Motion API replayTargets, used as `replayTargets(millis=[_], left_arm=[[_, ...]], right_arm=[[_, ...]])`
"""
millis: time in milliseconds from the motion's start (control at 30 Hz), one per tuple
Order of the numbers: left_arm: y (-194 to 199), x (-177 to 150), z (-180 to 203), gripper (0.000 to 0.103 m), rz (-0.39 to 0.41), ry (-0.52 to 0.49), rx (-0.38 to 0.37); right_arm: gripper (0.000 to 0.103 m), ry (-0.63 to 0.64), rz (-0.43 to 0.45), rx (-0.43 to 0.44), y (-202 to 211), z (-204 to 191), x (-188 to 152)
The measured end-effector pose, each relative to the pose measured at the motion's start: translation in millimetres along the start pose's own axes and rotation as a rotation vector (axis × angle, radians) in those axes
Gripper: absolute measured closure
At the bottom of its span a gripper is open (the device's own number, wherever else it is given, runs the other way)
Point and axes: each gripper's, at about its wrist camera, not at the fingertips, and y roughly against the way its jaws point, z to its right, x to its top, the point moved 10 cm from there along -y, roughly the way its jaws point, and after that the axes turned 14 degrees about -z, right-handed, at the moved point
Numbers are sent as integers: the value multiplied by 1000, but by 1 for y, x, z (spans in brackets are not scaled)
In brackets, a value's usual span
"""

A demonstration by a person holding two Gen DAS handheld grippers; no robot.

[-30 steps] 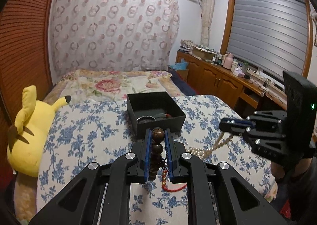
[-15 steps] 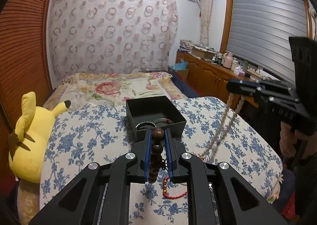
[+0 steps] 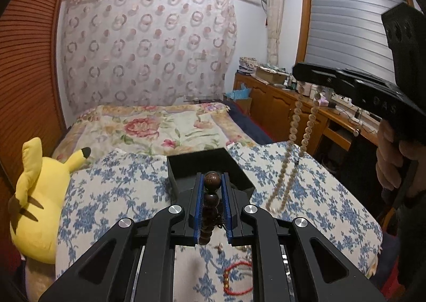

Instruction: Organize jewelry

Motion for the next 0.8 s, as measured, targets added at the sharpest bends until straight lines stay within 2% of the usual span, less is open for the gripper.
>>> replayTargets(millis=[167,367,467,800], left_arm=[[-13,21,-6,91,5,-1,3],[-37,39,-15,91,-12,6,11],[-51,42,-20,91,-29,16,12],[-91,52,-28,91,-79,23,13]], right_arm=[[94,3,22,-10,-14,13,24],[94,-9,8,22,-53,25,39],[94,-12,-22,33,-75,26,32],[94,-54,-167,126,-152,19,-25]])
